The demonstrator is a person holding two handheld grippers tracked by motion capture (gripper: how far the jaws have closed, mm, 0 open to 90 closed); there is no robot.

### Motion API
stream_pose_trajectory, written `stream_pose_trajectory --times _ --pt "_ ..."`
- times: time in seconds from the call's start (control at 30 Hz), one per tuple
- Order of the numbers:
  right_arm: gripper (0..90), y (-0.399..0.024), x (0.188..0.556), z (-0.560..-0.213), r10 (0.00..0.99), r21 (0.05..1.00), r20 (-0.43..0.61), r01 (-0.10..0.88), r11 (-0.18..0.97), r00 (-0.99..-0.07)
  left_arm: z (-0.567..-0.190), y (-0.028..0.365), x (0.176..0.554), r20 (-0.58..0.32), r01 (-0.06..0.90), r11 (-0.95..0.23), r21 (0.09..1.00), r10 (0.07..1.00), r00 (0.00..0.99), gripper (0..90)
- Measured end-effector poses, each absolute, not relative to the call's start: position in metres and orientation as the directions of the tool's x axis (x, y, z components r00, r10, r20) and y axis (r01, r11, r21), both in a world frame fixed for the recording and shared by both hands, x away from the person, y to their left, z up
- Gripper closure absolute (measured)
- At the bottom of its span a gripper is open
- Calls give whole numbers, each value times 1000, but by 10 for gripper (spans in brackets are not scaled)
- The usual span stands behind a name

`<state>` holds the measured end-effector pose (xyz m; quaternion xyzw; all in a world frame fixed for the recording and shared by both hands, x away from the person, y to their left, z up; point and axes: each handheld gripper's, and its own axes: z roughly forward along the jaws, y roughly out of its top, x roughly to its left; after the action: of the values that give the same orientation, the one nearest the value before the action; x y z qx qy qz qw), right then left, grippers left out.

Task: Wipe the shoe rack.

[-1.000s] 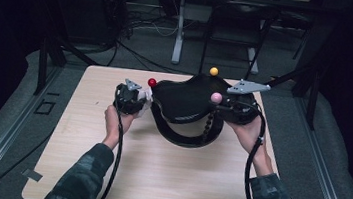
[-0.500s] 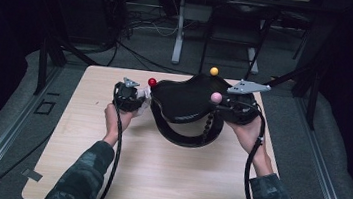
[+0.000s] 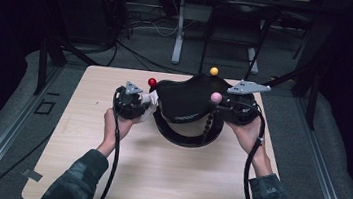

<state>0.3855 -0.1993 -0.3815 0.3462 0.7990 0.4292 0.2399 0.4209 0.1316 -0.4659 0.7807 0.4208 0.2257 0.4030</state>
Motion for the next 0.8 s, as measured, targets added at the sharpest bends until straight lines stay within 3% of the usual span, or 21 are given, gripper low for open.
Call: stream_pose_trajectory --times 0.8 --pt "609 -192 402 -382 753 852 -80 347 391 -653 -430 124 354 33 354 -346 869 755 655 768"
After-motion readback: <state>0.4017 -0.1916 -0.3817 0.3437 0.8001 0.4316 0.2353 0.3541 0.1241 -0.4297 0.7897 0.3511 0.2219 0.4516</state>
